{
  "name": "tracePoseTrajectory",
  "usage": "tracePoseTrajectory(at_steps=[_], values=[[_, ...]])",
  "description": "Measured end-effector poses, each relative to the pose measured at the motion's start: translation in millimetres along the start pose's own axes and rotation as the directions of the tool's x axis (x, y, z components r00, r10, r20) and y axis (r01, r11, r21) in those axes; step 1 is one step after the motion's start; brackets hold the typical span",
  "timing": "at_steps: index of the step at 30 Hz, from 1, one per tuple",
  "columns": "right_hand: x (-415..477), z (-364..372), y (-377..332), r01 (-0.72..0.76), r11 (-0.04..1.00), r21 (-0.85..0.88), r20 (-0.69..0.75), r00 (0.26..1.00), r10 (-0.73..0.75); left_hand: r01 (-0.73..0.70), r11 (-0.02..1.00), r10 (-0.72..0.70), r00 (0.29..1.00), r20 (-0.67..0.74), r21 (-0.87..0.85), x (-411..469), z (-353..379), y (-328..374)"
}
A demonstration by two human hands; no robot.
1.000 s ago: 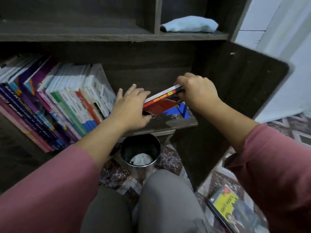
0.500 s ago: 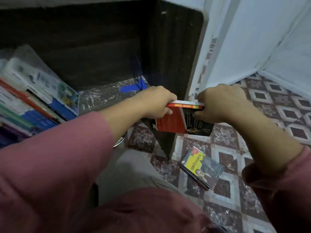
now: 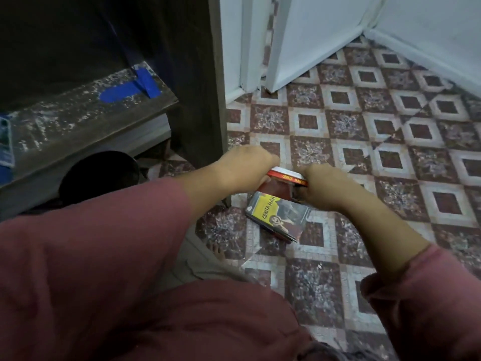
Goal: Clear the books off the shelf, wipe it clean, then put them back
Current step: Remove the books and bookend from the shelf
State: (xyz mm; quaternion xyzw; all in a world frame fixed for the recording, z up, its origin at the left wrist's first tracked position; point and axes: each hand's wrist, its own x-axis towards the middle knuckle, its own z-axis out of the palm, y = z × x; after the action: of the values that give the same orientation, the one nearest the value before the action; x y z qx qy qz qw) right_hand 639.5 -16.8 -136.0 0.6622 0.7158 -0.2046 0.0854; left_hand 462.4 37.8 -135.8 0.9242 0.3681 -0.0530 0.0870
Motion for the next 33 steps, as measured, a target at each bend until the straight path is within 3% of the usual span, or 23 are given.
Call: tracePoseTrajectory(at_steps=[7, 14, 21, 25, 29, 33], values=[[44.4, 80.7, 41.3, -0.141, 0.986, -0.088, -0.054, 0.989, 0.137, 0.165, 0.984, -0.150, 0.968, 0.199, -0.061, 47.1, 70.0, -12.4], [84.9, 167.7, 49.2, -0.253, 0.958, -0.138, -0.147, 0.961, 0.233, 0.161, 0.984, -0.146, 0.974, 0.175, -0.079, 52.3, 135.3, -28.7], [116.3, 257.9, 57.6, -0.213, 0.971, -0.110, 0.055, 0.974, 0.220, 0.177, 0.982, -0.157, 0.959, 0.237, -0.068, 48.3, 163.2, -52.1], [110.9, 290.8, 54.1, -0.238, 0.971, 0.019, 0.211, 0.950, 0.229, 0.259, 0.960, -0.221, 0.932, 0.287, -0.103, 47.2, 161.0, -58.9], [116.8, 280.3, 56.0, -0.258, 0.962, 0.090, 0.309, 0.925, 0.219, 0.319, 0.940, -0.261, 0.902, 0.344, -0.124, 45.5, 154.1, -54.9], [129.6, 237.2, 54.6, -0.252, 0.968, 0.022, 0.518, 0.831, 0.205, 0.355, 0.931, -0.287, 0.854, 0.435, -0.082, 37.3, 132.5, -46.0]])
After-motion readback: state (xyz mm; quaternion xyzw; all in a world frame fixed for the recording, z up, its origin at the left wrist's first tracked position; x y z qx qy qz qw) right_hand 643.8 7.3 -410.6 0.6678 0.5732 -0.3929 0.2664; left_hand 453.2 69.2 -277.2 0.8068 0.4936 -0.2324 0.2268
